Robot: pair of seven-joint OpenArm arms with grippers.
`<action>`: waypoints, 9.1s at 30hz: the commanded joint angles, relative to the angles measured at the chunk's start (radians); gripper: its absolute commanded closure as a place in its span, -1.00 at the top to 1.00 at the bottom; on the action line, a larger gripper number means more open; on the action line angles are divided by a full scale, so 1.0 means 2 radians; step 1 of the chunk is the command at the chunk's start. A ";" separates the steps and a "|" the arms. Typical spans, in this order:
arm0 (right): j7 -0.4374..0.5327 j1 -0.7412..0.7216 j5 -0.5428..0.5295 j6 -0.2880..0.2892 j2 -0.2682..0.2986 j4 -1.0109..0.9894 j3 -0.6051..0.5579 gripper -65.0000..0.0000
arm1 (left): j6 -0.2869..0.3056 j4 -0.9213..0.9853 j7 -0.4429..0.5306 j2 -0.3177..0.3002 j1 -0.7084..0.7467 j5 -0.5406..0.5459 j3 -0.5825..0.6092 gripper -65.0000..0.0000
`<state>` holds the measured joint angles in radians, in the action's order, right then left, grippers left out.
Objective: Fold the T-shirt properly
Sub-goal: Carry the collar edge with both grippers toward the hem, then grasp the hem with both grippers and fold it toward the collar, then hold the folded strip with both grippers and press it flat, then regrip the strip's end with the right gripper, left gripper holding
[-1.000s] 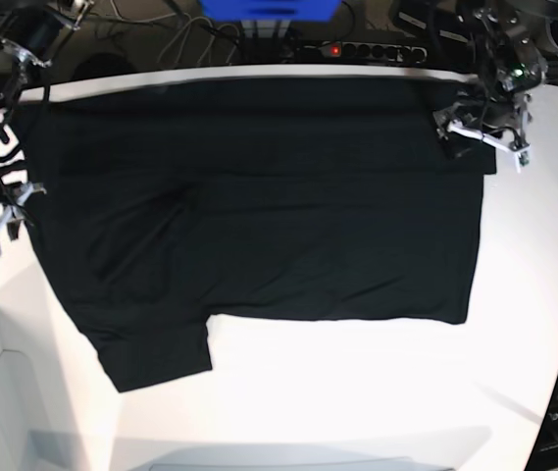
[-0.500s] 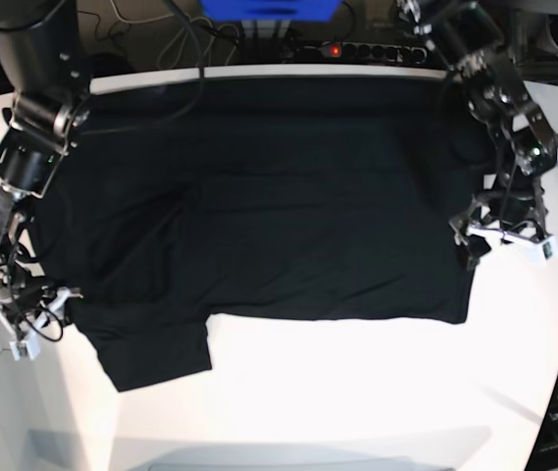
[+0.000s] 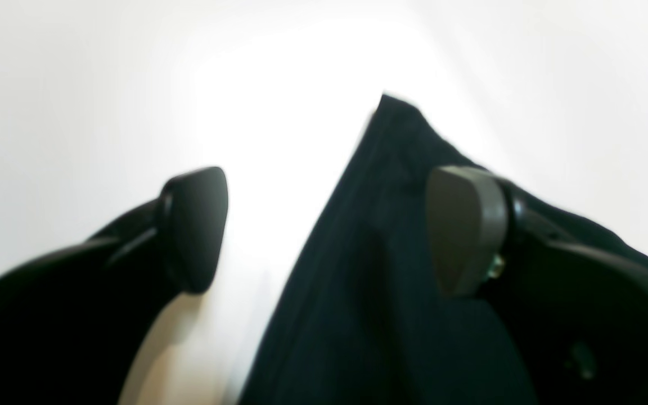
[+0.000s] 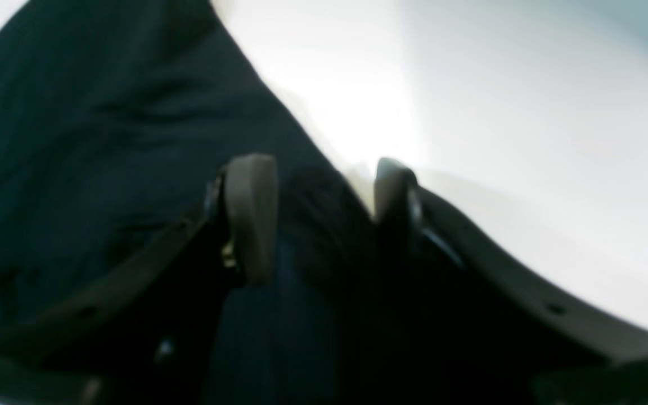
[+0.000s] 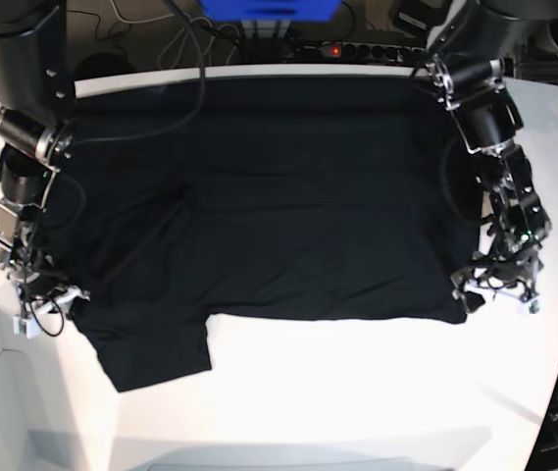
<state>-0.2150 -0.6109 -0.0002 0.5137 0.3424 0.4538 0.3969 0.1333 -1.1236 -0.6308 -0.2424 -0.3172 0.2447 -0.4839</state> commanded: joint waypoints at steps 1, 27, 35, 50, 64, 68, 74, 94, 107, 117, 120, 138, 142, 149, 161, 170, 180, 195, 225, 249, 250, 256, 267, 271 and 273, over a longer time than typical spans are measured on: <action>-0.009 -0.006 0.000 -0.002 -0.002 0.003 -0.012 -0.10 | -0.002 0.014 0.020 -0.010 -0.021 -0.005 0.006 0.63; -0.010 0.019 0.000 -0.002 -0.014 0.004 -0.059 -1.00 | 0.003 0.271 0.165 -0.007 -0.105 -0.037 0.123 -0.73; -0.002 0.022 -0.003 0.001 -0.016 0.033 -0.055 -1.00 | 0.003 0.259 0.160 -0.007 -0.103 -0.037 0.121 -1.00; -0.008 0.123 -0.024 0.002 -0.023 0.284 -0.055 -1.00 | -0.001 -0.045 0.086 -0.010 0.048 0.055 0.111 -1.00; -0.043 0.254 -0.103 0.014 0.003 0.470 -0.002 -1.00 | 0.003 -0.216 0.059 -0.007 0.155 0.071 0.020 -1.00; -0.043 0.281 -0.103 0.039 0.001 0.485 0.027 -1.00 | 0.003 -0.249 0.049 -0.007 0.190 0.127 -0.005 -1.00; -0.043 0.333 -0.103 0.040 0.002 0.525 0.038 -1.00 | 0.003 -0.290 0.025 -0.007 0.245 0.189 -0.049 -1.00; -0.043 0.472 -0.099 0.040 -0.020 0.577 0.079 -1.00 | 0.004 -0.247 0.028 -0.007 0.356 0.233 -0.089 -1.00; -0.043 0.493 -0.057 0.040 -0.020 0.576 0.044 -0.72 | 0.004 -0.240 0.025 0.007 0.355 0.233 -0.088 -1.00; -0.043 0.492 -0.046 0.040 -0.020 0.581 0.070 -0.33 | 0.004 -0.240 0.024 0.007 0.357 0.233 -0.088 -1.00; -0.043 0.492 -0.046 0.040 -0.020 0.581 0.087 -0.33 | 0.004 -0.240 0.024 0.007 0.356 0.233 -0.088 -1.00; -0.177 0.330 -0.042 0.040 -0.039 0.578 0.029 0.02 | 0.004 -0.240 0.024 0.017 0.355 0.231 -0.087 -1.00; -0.194 0.271 -0.042 0.040 -0.039 0.495 0.011 0.02 | 0.004 -0.240 0.024 0.017 0.355 0.229 -0.087 -1.00; -0.194 0.236 -0.042 0.040 -0.039 0.400 0.001 0.02 | 0.004 -0.240 0.024 0.017 0.356 0.229 -0.087 -1.00; -0.194 0.267 -0.046 0.040 -0.041 0.466 0.004 -1.00 | 0.004 -0.240 0.024 0.017 0.357 0.230 -0.087 -1.00; -0.197 0.385 -0.046 0.040 -0.087 0.707 0.041 -1.00 | 0.004 -0.247 0.024 0.017 0.358 0.233 -0.087 -1.00; -0.194 0.510 -0.046 0.048 -0.135 0.785 0.121 -1.00 | 0.004 -0.273 0.024 0.016 0.358 0.233 -0.090 -1.00; -0.194 0.610 -0.043 0.092 -0.174 0.787 0.168 -1.00 | 0.004 -0.338 0.023 0.017 0.384 0.233 -0.087 -1.00; -0.194 0.529 -0.046 0.092 -0.196 0.790 0.232 -1.00 | 0.004 -0.254 0.025 0.027 0.411 0.230 -0.088 -1.00; -0.196 0.512 0.030 0.092 -0.192 0.731 0.181 -0.35 | 0.004 -0.243 0.024 0.027 0.404 0.232 -0.088 -1.00; -0.195 0.507 0.030 0.092 -0.186 0.722 0.181 -0.28 | 0.004 -0.241 0.024 0.027 0.404 0.232 -0.088 -1.00; -0.194 0.491 0.028 0.092 -0.172 0.683 0.191 -0.12 | 0.004 -0.241 0.024 0.028 0.405 0.233 -0.088 -1.00; -0.197 0.475 -0.003 0.092 -0.175 0.742 0.238 -0.12 | 0.004 -0.241 0.024 0.028 0.406 0.233 -0.087 -1.00; -0.197 0.515 -0.052 0.092 -0.175 0.769 0.193 -0.12 | 0.004 -0.241 0.024 0.028 0.406 0.233 -0.087 -1.00; -0.197 0.531 -0.053 0.092 -0.173 0.770 0.158 -0.12 | 0.004 -0.241 0.024 0.028 0.406 0.233 -0.087 -1.00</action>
<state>-0.6300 0.4500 -0.0937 0.6918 -0.0143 1.9766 0.7017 0.1429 -1.5959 -0.5907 -0.1764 0.4877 0.7113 -0.6529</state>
